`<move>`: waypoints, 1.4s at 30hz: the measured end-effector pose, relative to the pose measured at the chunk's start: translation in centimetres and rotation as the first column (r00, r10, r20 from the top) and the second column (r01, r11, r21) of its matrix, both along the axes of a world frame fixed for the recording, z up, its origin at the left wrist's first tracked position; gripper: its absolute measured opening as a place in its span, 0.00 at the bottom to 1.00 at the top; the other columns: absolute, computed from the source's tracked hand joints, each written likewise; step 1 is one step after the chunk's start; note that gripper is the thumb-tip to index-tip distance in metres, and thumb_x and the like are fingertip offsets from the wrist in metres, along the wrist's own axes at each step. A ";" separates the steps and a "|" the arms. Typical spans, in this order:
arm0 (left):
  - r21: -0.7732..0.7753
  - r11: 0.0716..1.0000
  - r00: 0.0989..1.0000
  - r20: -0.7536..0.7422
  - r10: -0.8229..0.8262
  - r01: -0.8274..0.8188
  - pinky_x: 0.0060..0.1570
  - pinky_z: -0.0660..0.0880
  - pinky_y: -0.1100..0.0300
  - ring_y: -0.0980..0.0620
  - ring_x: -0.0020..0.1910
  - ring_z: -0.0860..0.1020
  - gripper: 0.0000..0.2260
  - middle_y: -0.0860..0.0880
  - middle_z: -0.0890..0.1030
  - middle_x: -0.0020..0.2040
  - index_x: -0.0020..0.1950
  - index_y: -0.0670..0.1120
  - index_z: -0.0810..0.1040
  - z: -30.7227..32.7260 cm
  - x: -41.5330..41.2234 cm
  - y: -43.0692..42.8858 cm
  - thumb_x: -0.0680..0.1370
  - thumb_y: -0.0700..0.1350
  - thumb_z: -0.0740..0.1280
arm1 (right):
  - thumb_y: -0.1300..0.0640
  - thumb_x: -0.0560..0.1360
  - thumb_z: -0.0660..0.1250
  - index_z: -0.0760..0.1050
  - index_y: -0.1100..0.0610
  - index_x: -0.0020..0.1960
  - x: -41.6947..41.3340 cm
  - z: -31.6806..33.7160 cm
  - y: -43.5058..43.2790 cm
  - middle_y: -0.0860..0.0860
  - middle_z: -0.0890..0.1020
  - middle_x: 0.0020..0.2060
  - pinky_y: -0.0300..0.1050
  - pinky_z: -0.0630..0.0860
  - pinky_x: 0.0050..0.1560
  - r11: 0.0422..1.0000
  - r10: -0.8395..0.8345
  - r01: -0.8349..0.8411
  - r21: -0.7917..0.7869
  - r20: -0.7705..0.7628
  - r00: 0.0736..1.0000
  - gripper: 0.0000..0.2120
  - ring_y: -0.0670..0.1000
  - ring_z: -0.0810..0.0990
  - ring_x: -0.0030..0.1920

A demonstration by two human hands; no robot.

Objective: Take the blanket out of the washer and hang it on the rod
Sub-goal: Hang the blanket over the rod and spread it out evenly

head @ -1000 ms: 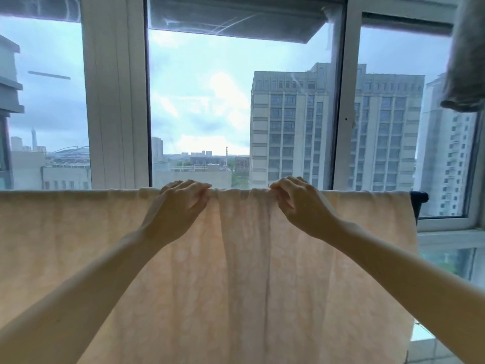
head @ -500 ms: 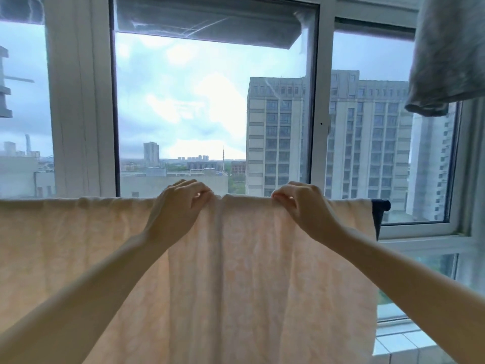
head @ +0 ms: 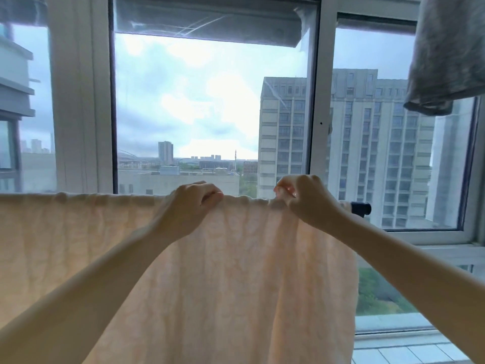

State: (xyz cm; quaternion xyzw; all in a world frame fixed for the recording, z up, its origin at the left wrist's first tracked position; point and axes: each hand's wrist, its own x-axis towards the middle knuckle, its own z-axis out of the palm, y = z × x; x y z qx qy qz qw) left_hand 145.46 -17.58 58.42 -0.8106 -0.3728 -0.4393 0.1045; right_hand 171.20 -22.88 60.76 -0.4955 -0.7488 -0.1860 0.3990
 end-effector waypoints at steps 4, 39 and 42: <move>-0.016 1.000 1.000 -0.002 0.005 -0.005 0.45 0.78 0.50 0.56 0.42 0.80 0.15 0.55 0.83 0.45 0.53 0.49 0.82 0.2 -1.6 0.1 0.82 0.54 0.58 | 0.59 0.79 0.62 0.78 0.59 0.56 -3.3 -0.1 0.7 0.55 0.84 0.49 0.38 0.80 0.38 0.993 0.110 -0.107 -0.039 0.085 0.990 0.10 0.44 0.82 0.35; 0.110 0.920 0.926 0.067 0.371 -0.377 0.53 0.77 0.53 0.49 0.51 0.79 0.09 0.47 0.83 0.52 0.58 0.43 0.81 -2.2 -38.7 2.5 0.79 0.41 0.66 | 0.47 0.78 0.63 0.74 0.53 0.59 -41.1 -1.6 6.5 0.50 0.81 0.51 0.49 0.81 0.46 0.975 0.150 -0.194 0.107 0.325 0.934 0.14 0.51 0.82 0.47; 0.168 0.925 0.939 0.104 0.328 -0.342 0.47 0.77 0.59 0.52 0.45 0.79 0.06 0.50 0.83 0.45 0.52 0.44 0.83 -2.3 -39.4 2.7 0.76 0.42 0.70 | 0.51 0.79 0.64 0.76 0.55 0.52 -42.8 -1.6 7.6 0.49 0.81 0.44 0.48 0.81 0.43 0.977 0.151 -0.188 0.097 0.307 0.940 0.09 0.49 0.81 0.40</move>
